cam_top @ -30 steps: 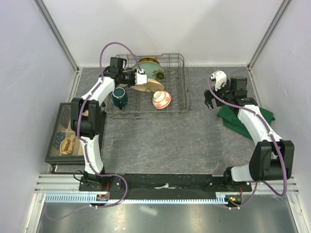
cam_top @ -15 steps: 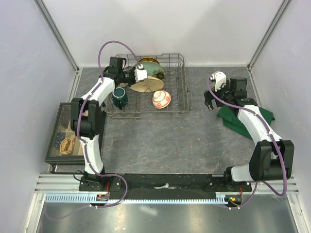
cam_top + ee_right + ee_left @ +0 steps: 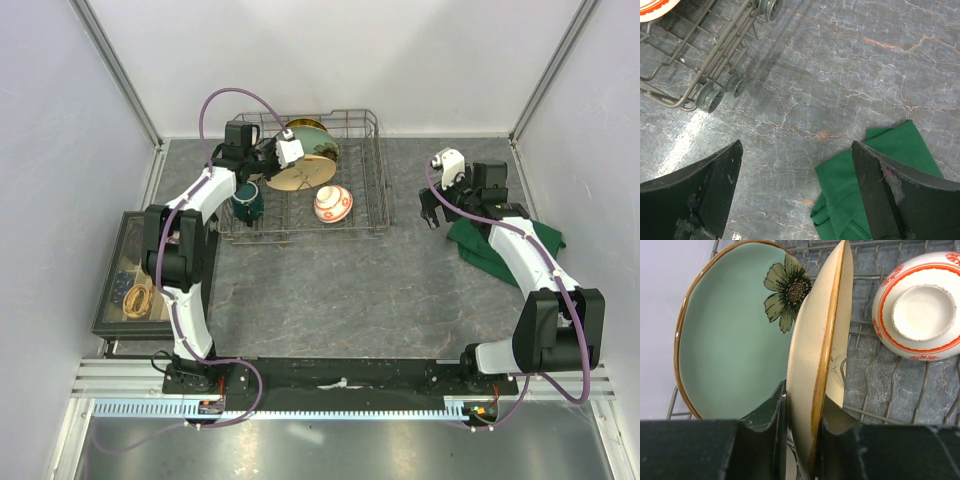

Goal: Unload the mixed dishes from the dish rack
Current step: Pick up the plate from the dish rack.

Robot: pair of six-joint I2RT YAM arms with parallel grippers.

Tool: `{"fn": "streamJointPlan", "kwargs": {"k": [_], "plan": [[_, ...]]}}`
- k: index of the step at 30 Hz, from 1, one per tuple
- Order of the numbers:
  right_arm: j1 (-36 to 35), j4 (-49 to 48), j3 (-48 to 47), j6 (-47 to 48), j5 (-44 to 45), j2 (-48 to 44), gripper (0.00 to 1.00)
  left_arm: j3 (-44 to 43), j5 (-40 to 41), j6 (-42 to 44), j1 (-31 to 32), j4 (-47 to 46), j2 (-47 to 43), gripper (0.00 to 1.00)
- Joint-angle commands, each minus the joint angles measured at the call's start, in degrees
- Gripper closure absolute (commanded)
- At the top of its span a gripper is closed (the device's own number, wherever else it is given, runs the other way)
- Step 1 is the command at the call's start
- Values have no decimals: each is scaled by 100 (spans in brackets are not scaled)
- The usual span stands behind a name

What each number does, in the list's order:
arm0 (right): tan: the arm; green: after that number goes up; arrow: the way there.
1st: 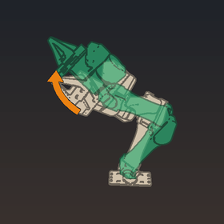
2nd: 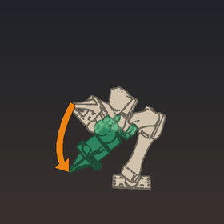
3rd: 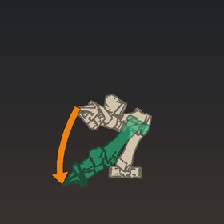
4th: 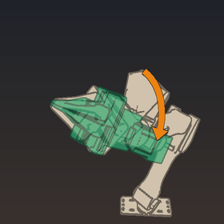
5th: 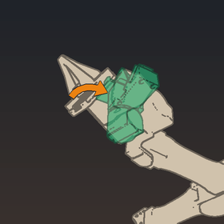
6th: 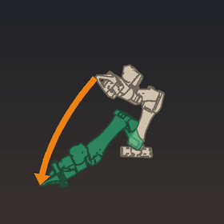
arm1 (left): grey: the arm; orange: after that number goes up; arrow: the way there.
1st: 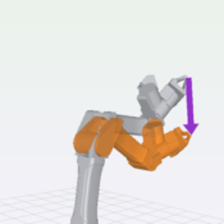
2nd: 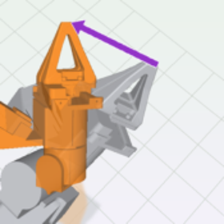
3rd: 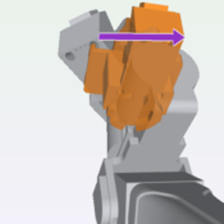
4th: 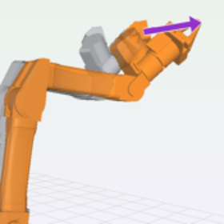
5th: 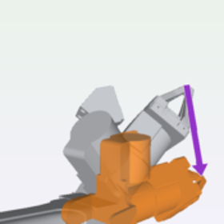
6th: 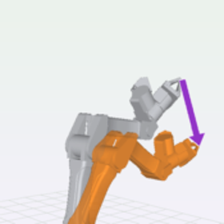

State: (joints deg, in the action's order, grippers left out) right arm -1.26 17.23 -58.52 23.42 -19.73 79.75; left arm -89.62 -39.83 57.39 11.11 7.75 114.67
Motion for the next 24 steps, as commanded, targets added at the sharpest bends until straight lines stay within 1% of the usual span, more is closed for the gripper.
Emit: {"fn": "streamJointPlan", "kwargs": {"k": [1,9,17,20,24], "plan": [[3,-115,43,101,-172,-20,2,6,99,-272,31,-748,-648,99],[11,-89,51,101,-207,-29,2,77,-112,-18,40,-652,-946,98],[3,-97,60,110,-198,-3,2,85,-33,177,49,-538,-1219,98],[11,-89,69,110,-198,-12,2,85,-24,80,49,-538,-1377,98],[11,-89,78,110,-198,-20,2,-46,19,-524,49,-538,-1649,99]]}}
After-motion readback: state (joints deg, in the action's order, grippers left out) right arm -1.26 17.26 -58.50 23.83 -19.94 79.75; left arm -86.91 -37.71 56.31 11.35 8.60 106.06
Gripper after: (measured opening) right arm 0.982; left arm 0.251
